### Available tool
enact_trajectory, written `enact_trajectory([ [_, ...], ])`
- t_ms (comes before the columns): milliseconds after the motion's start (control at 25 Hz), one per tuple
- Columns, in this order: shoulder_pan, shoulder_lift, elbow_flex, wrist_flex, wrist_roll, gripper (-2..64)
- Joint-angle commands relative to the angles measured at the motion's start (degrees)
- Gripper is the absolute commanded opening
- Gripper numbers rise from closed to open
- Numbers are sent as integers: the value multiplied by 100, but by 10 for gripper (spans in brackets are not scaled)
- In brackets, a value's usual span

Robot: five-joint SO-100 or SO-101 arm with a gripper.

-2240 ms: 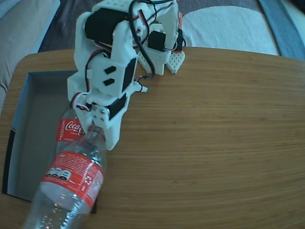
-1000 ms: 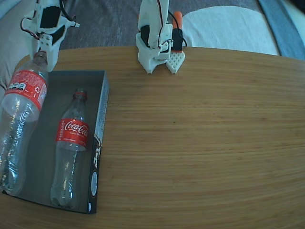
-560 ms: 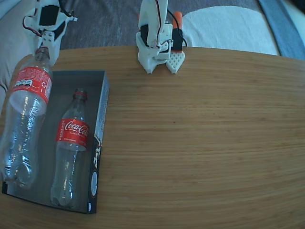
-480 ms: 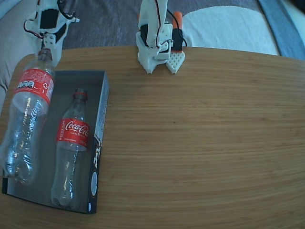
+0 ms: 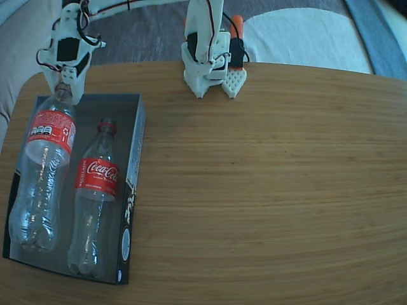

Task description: Grasp the bottles and put them in the box.

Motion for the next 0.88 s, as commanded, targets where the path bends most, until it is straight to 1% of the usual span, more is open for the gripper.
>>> enact_trajectory([
  [0,26,308,114,-422,-26,-3],
  [200,26,308,343,-791,-26,-3],
  [440,35,308,686,-1371,-26,-3],
  [520,35,308,721,-1441,-26,-3],
  [840,44,308,756,-1441,-26,-3],
])
